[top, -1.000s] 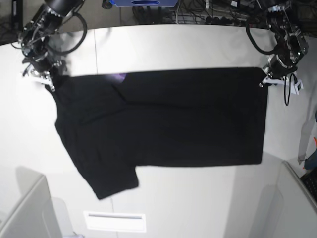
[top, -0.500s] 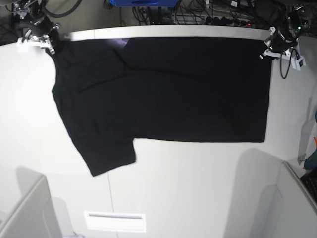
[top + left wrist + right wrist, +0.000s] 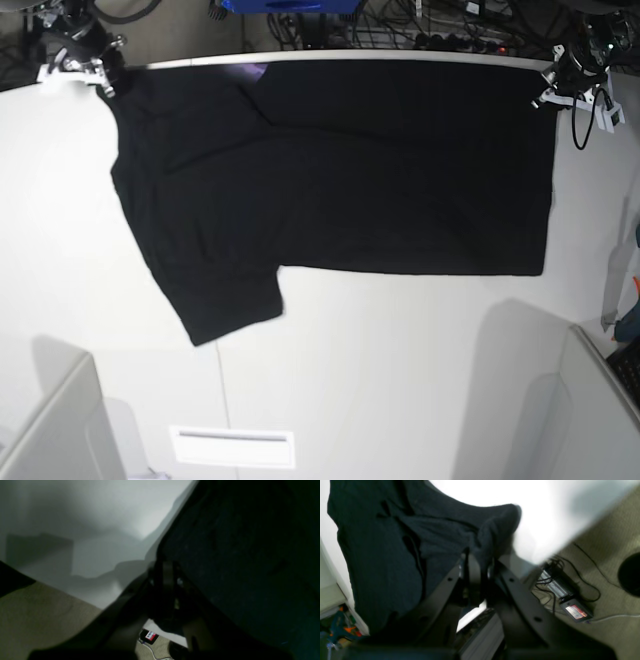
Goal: Fold the T-shirt properly
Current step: 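Pull the held shoulders further toward the arms and release, then move both grippers down to the shirt's hem corners and grasp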
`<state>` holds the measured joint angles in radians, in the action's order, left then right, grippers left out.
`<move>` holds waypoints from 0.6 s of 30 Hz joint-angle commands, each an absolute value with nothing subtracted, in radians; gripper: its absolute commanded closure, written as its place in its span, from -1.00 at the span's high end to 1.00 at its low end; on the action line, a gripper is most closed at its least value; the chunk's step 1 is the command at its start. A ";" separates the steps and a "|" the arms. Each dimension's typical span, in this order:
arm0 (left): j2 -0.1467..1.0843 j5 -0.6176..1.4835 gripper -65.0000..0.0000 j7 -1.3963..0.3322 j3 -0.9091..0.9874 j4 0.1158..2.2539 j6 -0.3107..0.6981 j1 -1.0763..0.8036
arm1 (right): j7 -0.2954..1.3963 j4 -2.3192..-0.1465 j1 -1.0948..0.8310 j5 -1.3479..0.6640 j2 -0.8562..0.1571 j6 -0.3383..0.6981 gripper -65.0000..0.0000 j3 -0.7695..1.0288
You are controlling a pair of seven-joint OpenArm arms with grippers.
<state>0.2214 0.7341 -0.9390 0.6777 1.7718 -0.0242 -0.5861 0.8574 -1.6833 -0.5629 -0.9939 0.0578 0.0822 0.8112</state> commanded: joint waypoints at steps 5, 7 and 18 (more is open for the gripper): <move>0.234 0.739 -0.07 -0.926 0.691 1.825 -0.019 -0.616 | 0.855 -1.819 -0.621 -1.003 0.082 0.196 -0.03 0.814; 0.226 0.739 0.41 -0.924 0.723 1.877 -0.019 -0.631 | 0.854 -1.880 -0.628 -0.998 0.087 0.217 0.06 0.816; 0.179 0.765 0.82 -1.003 1.000 1.986 -0.018 -0.519 | 0.863 -1.919 -0.337 -0.814 -0.039 0.216 0.05 0.739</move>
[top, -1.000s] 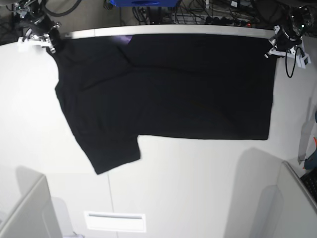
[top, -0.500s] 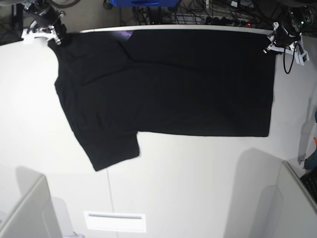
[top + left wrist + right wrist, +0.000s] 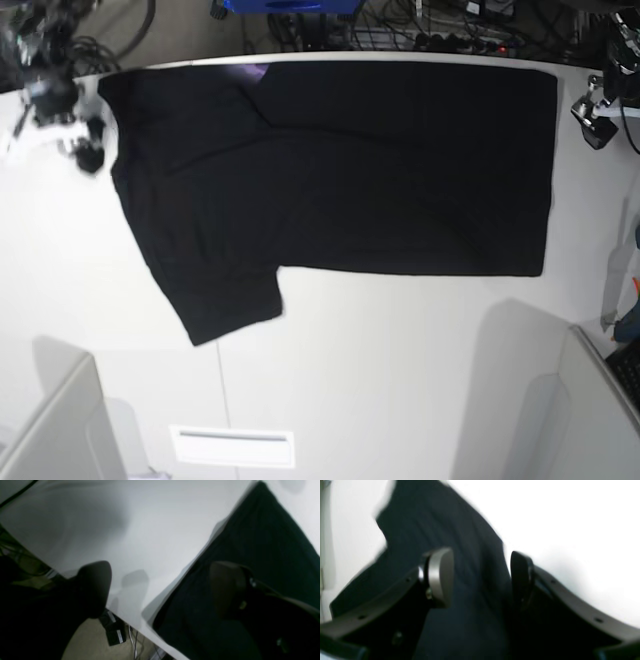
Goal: Fold the T-shirt properly
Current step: 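Move both grippers down to the shirt's hem corners and grasp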
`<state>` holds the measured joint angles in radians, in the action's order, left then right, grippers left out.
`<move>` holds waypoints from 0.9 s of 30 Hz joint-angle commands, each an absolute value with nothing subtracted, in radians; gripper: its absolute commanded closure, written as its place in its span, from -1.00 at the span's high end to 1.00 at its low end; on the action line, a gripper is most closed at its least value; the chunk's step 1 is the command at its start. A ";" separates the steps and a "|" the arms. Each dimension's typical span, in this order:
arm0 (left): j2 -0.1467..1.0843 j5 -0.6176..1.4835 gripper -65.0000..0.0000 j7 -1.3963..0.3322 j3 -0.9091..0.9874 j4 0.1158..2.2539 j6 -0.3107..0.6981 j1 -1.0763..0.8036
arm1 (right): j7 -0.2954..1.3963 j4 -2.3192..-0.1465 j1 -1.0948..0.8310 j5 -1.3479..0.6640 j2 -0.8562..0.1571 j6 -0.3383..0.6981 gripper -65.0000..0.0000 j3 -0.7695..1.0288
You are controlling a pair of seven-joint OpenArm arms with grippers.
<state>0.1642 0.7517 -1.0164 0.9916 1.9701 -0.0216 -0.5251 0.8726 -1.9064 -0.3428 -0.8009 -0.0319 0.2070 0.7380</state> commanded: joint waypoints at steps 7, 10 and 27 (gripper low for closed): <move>0.249 0.947 0.80 -1.116 1.040 1.979 -0.018 -0.418 | 0.858 -1.636 0.047 -0.513 -0.097 0.217 0.07 0.478; 0.275 0.949 0.61 -1.138 1.040 1.979 -0.018 -0.386 | 0.854 -1.440 0.199 -0.435 -0.114 0.222 0.07 0.441; 0.328 0.940 0.46 -1.141 1.029 1.937 -0.019 -0.341 | 0.634 -0.808 0.489 -0.360 -0.196 0.226 0.05 0.209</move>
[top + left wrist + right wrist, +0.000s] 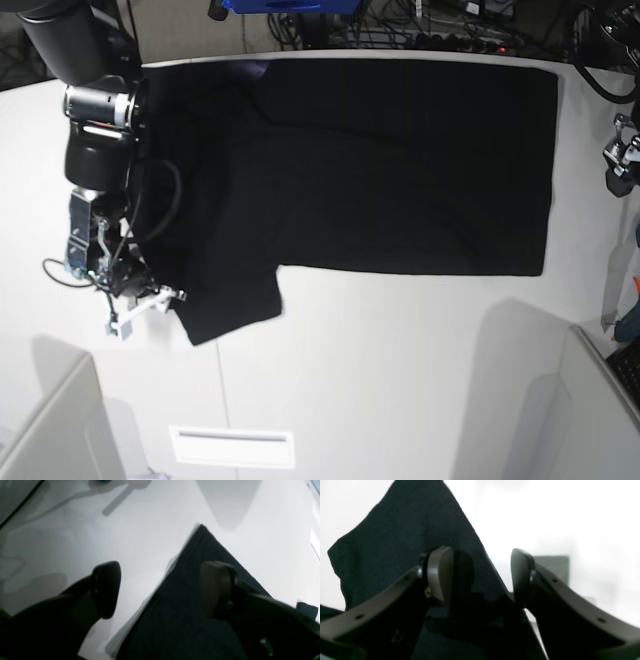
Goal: Fold the T-shirt properly
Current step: 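Move both grippers down to the shirt's hem corners and grasp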
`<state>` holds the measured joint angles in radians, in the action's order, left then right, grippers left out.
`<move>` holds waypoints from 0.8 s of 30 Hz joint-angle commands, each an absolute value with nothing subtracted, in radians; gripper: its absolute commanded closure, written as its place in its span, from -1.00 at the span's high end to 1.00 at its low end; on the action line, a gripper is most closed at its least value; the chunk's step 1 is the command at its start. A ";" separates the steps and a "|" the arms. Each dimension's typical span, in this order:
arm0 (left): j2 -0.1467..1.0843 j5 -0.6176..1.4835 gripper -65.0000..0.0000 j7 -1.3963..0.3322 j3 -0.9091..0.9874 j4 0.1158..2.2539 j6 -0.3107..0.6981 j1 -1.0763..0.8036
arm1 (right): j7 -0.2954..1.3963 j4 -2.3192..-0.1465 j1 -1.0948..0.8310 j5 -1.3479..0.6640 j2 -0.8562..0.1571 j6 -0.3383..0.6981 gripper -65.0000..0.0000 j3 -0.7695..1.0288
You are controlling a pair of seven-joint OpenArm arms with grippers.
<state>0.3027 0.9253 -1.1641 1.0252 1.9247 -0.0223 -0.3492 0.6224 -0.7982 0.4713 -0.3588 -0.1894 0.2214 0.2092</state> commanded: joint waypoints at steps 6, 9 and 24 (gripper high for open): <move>0.369 0.719 0.46 -1.141 0.837 1.853 -0.019 -0.202 | 0.615 -0.802 0.483 -0.361 -0.183 0.219 -0.49 0.219; 0.371 0.596 0.46 -1.141 0.731 1.730 -0.019 -0.065 | 0.599 -0.802 0.483 -0.361 -0.183 0.217 -1.00 0.219; 0.371 0.326 0.47 -0.934 0.352 1.004 -0.019 0.407 | 0.602 -0.808 0.479 -0.361 -0.180 0.217 -1.00 0.219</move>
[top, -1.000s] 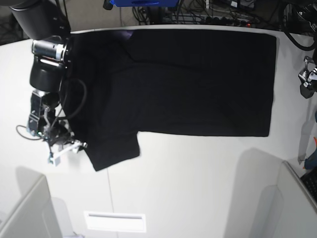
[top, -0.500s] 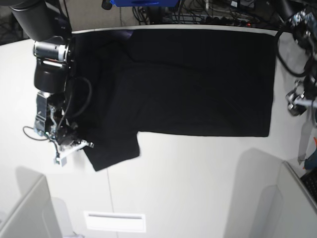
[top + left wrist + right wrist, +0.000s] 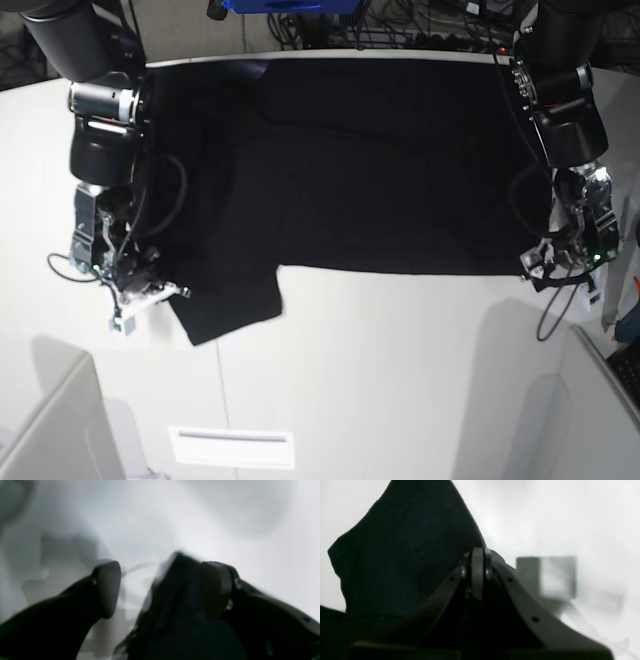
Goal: Fold the T-shirt properly
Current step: 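Move both grippers down to the shirt's hem corners and grasp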
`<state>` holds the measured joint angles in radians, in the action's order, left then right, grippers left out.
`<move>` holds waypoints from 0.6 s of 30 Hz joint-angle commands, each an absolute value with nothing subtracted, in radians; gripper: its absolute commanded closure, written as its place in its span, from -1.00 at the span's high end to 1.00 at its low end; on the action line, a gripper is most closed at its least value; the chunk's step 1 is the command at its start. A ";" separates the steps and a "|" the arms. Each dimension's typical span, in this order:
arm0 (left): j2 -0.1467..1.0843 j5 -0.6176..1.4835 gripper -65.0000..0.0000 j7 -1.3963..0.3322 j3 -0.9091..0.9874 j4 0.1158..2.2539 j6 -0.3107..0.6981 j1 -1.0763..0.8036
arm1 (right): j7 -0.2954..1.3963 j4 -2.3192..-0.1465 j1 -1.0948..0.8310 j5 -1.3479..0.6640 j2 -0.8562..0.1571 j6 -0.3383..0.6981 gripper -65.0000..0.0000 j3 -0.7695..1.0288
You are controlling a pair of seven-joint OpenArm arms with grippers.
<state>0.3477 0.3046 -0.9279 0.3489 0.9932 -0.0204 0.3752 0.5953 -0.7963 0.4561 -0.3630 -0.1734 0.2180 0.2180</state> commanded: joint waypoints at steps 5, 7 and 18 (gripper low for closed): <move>0.366 0.332 0.47 -0.888 0.305 0.970 -0.019 0.412 | 0.604 -0.808 0.479 -0.361 -0.180 0.217 -1.00 0.216; 0.364 0.332 0.47 -0.880 0.297 0.970 -0.019 0.414 | 0.604 -0.808 0.479 -0.361 -0.180 0.217 -1.00 0.216; 0.340 0.334 0.28 -0.877 0.262 0.967 -0.018 0.415 | 0.604 -0.808 0.478 -0.361 -0.180 0.217 -1.00 0.213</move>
